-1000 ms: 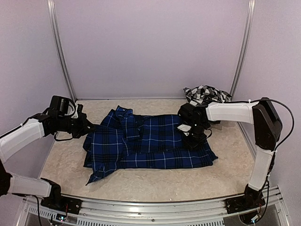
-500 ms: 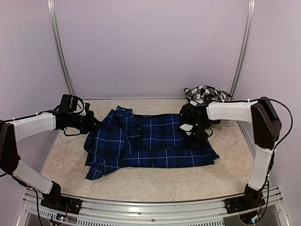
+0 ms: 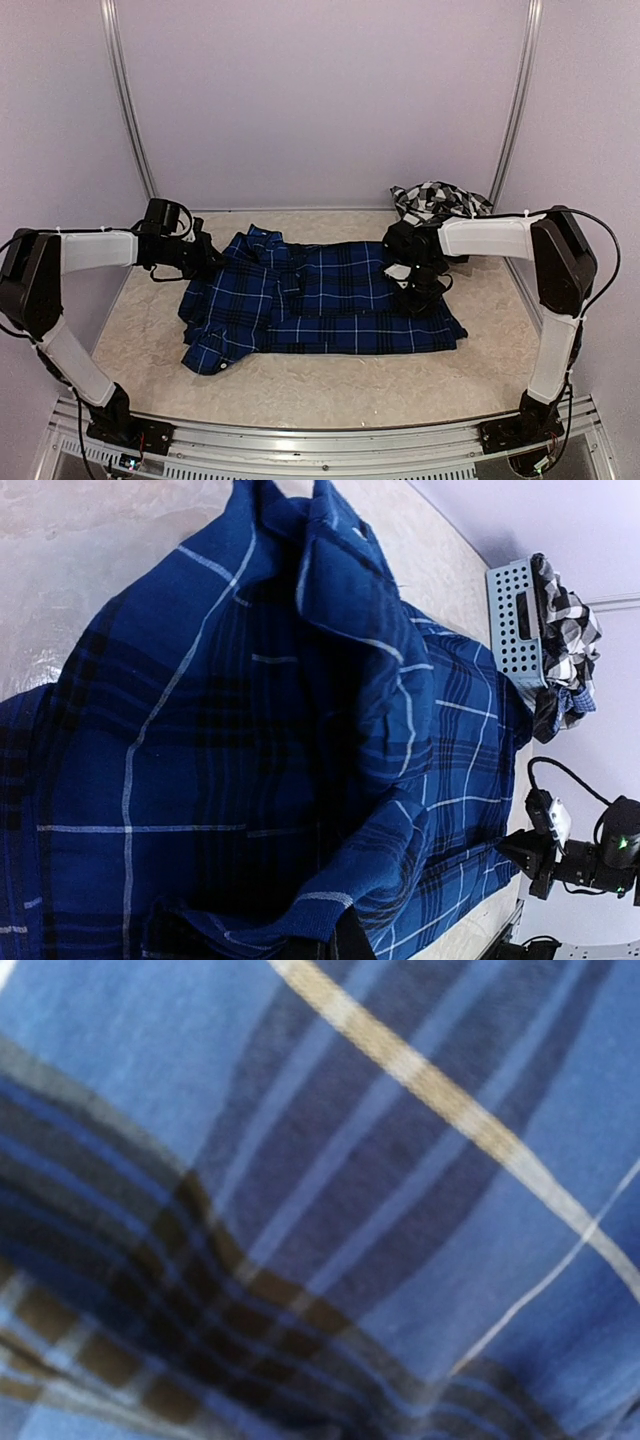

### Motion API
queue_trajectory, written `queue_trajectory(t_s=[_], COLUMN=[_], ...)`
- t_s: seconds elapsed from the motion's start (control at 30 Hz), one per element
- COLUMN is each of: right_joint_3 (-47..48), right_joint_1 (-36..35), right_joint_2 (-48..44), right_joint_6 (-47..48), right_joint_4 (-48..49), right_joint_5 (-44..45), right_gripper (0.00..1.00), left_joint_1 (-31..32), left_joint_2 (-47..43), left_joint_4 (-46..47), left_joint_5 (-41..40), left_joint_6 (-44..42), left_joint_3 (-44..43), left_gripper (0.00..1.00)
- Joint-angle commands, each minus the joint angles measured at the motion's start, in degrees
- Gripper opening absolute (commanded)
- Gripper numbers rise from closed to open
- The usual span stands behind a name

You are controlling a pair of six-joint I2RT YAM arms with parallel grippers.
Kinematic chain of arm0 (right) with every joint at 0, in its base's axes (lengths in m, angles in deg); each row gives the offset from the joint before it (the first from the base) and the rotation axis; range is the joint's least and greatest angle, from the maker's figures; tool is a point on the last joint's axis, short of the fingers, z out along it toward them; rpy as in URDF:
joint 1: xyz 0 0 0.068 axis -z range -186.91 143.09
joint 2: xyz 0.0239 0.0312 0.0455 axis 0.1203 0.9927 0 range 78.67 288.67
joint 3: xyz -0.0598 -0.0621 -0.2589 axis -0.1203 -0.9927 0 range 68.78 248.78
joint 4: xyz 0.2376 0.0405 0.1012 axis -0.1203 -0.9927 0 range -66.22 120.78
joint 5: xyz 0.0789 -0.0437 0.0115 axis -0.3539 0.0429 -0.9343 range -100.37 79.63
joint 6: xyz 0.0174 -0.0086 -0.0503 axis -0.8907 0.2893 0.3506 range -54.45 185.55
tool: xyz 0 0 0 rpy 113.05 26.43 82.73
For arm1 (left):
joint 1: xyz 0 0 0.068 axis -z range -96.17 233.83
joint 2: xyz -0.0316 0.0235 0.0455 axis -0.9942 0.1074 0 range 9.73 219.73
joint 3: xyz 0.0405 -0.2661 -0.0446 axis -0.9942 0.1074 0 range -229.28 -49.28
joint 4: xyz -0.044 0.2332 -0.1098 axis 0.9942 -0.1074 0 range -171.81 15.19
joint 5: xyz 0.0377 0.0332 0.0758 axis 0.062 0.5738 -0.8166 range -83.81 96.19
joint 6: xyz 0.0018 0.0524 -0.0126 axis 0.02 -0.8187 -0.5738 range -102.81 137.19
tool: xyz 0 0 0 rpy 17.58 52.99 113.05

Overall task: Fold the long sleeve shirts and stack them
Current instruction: Fold the flattened shirt at the center of the board.

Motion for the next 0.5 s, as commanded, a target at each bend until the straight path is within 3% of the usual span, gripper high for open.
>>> queue_trajectory(t_s=[0.0, 0.2, 0.47], right_joint_3=[0.2, 0.6, 0.9], right_joint_1=[0.8, 1.2, 1.3], right_joint_2=[0.6, 1.2, 0.6], right_joint_6=[-1.2, -1.8, -3.2], right_joint_4=[-0.1, -0.5, -1.4], right_joint_5=[2.7, 4.5, 9.3], right_gripper=[0.0, 0.03, 0.2], left_joint_1=[-0.7, -0.9, -0.9], left_joint_2=[1.8, 3.3, 3.8], left_joint_4=[2.3, 2.2, 2.7], left_joint_5=[-0.6, -2.0, -2.3], left_joint_6=[-1.1, -2.0, -2.0], left_joint_3=[-0.6, -0.8, -0.2], left_gripper=[0.0, 0.0, 0.0])
